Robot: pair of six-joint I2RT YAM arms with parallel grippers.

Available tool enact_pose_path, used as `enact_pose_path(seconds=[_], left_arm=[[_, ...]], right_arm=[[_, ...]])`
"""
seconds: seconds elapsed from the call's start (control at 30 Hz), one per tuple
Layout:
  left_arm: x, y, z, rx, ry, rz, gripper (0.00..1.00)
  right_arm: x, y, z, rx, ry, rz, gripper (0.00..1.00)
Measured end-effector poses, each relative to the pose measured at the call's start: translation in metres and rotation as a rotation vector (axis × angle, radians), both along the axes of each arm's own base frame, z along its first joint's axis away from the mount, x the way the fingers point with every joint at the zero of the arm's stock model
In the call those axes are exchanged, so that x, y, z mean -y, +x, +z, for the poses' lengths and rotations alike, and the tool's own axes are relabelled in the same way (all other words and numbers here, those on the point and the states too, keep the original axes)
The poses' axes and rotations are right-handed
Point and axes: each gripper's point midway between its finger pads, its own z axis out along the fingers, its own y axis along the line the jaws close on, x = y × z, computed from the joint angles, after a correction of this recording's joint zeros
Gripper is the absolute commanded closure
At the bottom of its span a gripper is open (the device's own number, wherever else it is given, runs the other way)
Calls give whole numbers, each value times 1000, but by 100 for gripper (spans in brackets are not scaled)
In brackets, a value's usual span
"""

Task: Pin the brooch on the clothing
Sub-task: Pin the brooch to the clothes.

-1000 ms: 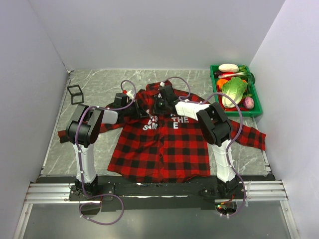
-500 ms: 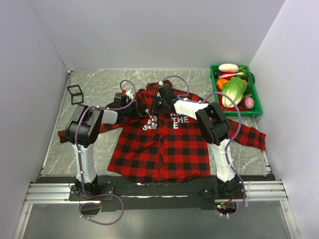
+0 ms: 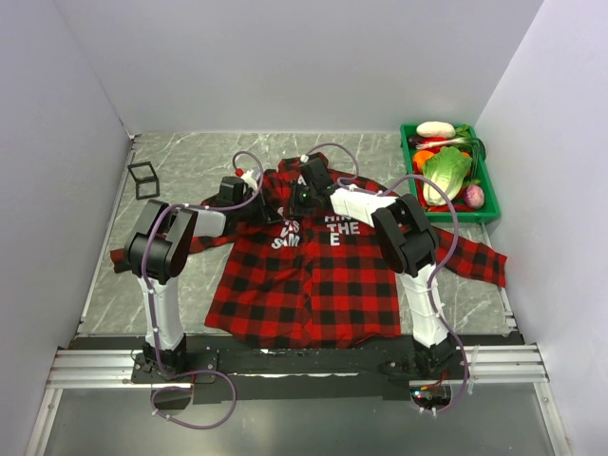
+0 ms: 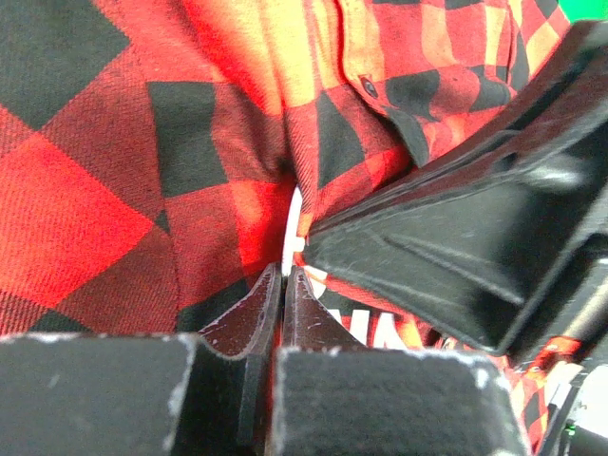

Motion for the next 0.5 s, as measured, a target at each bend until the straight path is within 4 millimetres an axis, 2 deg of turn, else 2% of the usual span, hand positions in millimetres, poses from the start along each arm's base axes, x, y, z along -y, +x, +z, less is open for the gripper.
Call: enact_pose_path(seconds=[0.37, 0.47, 0.5], left_arm=[[2, 1, 2, -3, 29, -19, 99], [1, 1, 2, -16, 34, -16, 99], [1, 1, 2, -20, 34, -15, 99]], right_arm=[[-1, -3, -3, -8, -5, 13, 89], [0, -3, -3, -3, 0, 13, 83], [0, -3, -3, 4, 4, 13, 77]])
